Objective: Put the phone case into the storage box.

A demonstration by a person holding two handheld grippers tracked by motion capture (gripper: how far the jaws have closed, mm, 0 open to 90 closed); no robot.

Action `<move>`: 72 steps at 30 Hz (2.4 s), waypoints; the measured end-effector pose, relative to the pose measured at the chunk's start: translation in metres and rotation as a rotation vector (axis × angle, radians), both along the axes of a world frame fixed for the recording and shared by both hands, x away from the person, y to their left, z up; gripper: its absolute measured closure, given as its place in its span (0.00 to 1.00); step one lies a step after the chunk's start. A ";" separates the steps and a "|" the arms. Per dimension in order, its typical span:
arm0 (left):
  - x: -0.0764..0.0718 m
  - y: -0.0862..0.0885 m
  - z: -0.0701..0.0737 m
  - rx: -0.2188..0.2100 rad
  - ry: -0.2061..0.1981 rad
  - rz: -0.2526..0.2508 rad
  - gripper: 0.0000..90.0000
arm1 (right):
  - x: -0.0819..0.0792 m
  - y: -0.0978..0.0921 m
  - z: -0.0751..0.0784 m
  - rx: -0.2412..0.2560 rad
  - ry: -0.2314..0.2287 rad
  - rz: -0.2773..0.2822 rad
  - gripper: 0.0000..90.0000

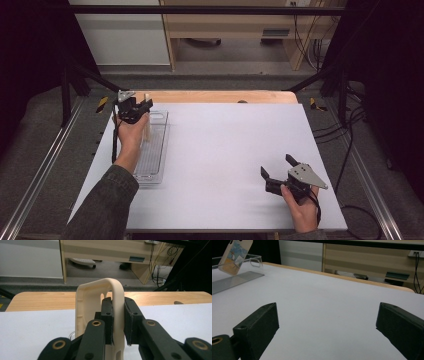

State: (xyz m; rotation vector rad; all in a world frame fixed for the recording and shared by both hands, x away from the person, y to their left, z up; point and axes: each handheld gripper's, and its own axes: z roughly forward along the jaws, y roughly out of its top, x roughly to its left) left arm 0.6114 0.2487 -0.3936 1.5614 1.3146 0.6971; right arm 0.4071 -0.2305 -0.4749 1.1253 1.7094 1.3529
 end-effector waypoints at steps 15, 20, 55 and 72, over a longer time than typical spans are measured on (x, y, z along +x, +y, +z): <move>0.004 -0.003 0.000 -0.011 -0.003 0.000 0.88 | 0.000 -0.001 0.000 0.000 0.004 0.001 0.05; 0.005 -0.004 -0.001 -0.015 -0.003 -0.003 0.87 | 0.001 -0.002 0.000 0.000 0.002 -0.002 0.05; 0.012 -0.012 -0.001 -0.014 -0.008 -0.024 0.86 | 0.001 -0.004 -0.002 0.004 0.012 0.003 0.05; 0.013 -0.019 -0.005 0.008 0.006 -0.041 0.84 | 0.001 -0.004 -0.002 0.005 0.018 0.006 0.05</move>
